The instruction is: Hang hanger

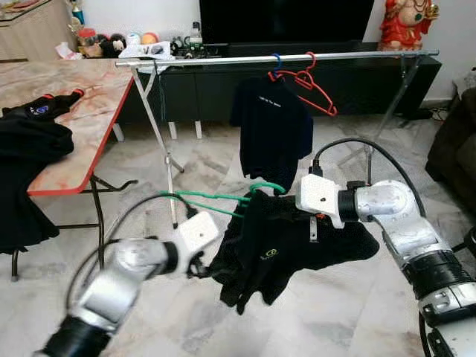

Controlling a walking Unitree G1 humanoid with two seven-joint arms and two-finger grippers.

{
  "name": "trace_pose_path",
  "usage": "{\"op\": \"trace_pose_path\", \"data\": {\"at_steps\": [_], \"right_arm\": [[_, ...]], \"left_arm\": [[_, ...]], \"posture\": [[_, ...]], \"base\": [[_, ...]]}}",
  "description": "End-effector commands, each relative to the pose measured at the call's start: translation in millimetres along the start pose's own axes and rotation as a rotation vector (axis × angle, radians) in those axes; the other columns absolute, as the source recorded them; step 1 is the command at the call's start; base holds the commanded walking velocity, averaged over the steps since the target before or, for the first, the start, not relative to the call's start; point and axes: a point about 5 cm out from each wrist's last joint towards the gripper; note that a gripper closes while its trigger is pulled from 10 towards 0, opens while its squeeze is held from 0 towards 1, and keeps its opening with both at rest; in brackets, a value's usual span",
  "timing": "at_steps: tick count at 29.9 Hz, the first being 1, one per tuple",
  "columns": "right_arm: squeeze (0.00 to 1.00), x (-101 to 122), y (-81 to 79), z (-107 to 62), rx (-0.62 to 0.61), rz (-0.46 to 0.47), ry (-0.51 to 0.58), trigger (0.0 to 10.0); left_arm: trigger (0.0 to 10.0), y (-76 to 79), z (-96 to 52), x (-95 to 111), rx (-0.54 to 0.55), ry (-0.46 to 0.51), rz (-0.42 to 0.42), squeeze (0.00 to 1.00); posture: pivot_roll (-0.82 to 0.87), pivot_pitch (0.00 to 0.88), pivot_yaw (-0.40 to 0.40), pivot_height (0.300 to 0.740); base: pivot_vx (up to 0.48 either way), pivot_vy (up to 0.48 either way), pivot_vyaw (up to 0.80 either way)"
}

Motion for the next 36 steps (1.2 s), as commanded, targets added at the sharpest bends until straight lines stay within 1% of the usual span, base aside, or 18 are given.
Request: {"op": "trace_pose_path", "data": {"at_steps": [1, 3, 4, 5, 6, 7, 10, 12, 20, 21, 23, 26, 29, 32, 33, 34, 36], "right_arm": [[0.0, 16, 16.3, -11.1, -0.066, -0.056, 0.03, 0.0], [0.0, 18, 17.9, -12.9, -0.08, -0.054, 0.024, 0.0], [0.0, 20, 20.4, -14.1, -0.099, -0.06, 0.019, 0.0], [0.0, 21, 22.9, -14.3, -0.117, -0.058, 0.013, 0.0], [0.0, 21, 22.9, -14.3, -0.117, -0.058, 0.013, 0.0], [0.0, 25, 29.2, -14.3, -0.159, -0.046, 0.006, 0.0], [0.0, 31, 34.5, -13.1, -0.19, -0.029, 0.01, 0.0], [0.0, 34, 35.1, -12.0, -0.195, -0.031, 0.005, 0.0], [0.0, 44, 34.1, -9.2, -0.191, -0.039, 0.023, 0.0], [0.0, 44, 34.1, -9.2, -0.191, -0.039, 0.023, 0.0], [0.0, 46, 33.1, -8.6, -0.188, -0.038, 0.02, 0.0], [0.0, 46, 33.0, -8.6, -0.188, -0.039, 0.017, 0.0], [0.0, 47, 32.7, -7.9, -0.188, -0.032, 0.021, 0.0], [0.0, 48, 32.4, -6.5, -0.188, -0.03, 0.024, 0.0], [0.0, 48, 32.3, -6.2, -0.187, -0.031, 0.026, 0.0], [0.0, 49, 32.2, -5.4, -0.186, -0.032, 0.03, 0.0], [0.0, 50, 32.1, -4.7, -0.185, -0.032, 0.032, 0.0]], "left_arm": [[10.0, -0.2, 2.1, -7, 0.03, -0.068, 0.01, 0.0], [10.0, 2.8, 4.5, -9, 0.031, -0.101, 0.009, 0.0], [10.0, 6.0, 6.6, -14, 0.025, -0.154, 0.035, 0.0], [10.0, 8.0, 7.3, -17, 0.02, -0.184, 0.056, 0.0], [10.0, 8.0, 7.3, -17, 0.02, -0.184, 0.056, 0.0], [10.0, 8.8, 10.3, -21, 0.044, -0.229, 0.097, 0.0], [10.0, 5.4, 14.6, -21, 0.123, -0.252, 0.132, 0.0], [10.0, 3.7, 17.4, -18, 0.172, -0.246, 0.138, 0.0], [10.0, 1.8, 28.4, -9, 0.285, -0.218, 0.075, 0.0], [10.0, 1.8, 28.4, -9, 0.285, -0.218, 0.075, 0.0], [10.0, 3.7, 33.1, -4, 0.28, -0.199, 0.055, 0.0], [10.0, 5.7, 34.9, -3, 0.269, -0.197, 0.044, 0.0], [10.0, 6.0, 38.0, -1, 0.3, -0.193, 0.053, 0.0], [10.0, 1.9, 40.2, 2, 0.371, -0.179, 0.065, 0.0], [10.0, 0.6, 40.3, 3, 0.388, -0.179, 0.079, 0.0], [10.0, -1.0, 40.6, 3, 0.402, -0.187, 0.113, 0.0], [10.0, -2.0, 40.8, 2, 0.408, -0.198, 0.142, 0.0]], "posture": [[0.04, 0.044, 0.023, 0.74], [0.04, 0.044, 0.023, 0.74], [0.04, 0.041, 0.024, 0.74], [0.04, 0.036, 0.025, 0.74], [0.04, 0.036, 0.025, 0.74], [0.04, 0.033, 0.026, 0.74], [0.04, 0.027, 0.026, 0.74], [0.04, 0.024, 0.024, 0.74], [0.04, 0.018, 0.021, 0.74], [0.04, 0.018, 0.021, 0.74], [0.03, 0.017, 0.019, 0.74], [0.03, 0.02, 0.019, 0.74], [0.03, 0.023, 0.02, 0.74], [0.03, 0.024, 0.02, 0.74], [0.03, 0.026, 0.02, 0.74], [0.03, 0.026, 0.019, 0.74], [0.03, 0.027, 0.019, 0.74]], "base": [[0.0, 0.0, 0.0], [0.0, 0.0, 0.0], [0.0, 0.0, 0.0], [0.0, 0.0, 0.0], [0.0, 0.0, 0.0], [0.0, 0.0, 0.0], [0.0, 0.0, 0.0], [0.0, 0.0, 0.0], [0.0, 0.0, 0.0], [0.0, 0.0, 0.0], [0.0, 0.0, 0.0], [0.0, 0.0, 0.0], [0.0, 0.0, 0.0], [0.0, 0.0, 0.0], [0.0, 0.0, 0.0], [0.0, 0.0, 0.0], [0.0, 0.0, 0.0]]}}
Point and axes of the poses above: a point about 5 cm out from each wrist's last joint towards the gripper, its own z axis pointing out of the wrist towards the gripper, its own x axis along the axis of the wrist's last joint, y = z × x, and after that the axes turned 6 degrees about -z, right-handed
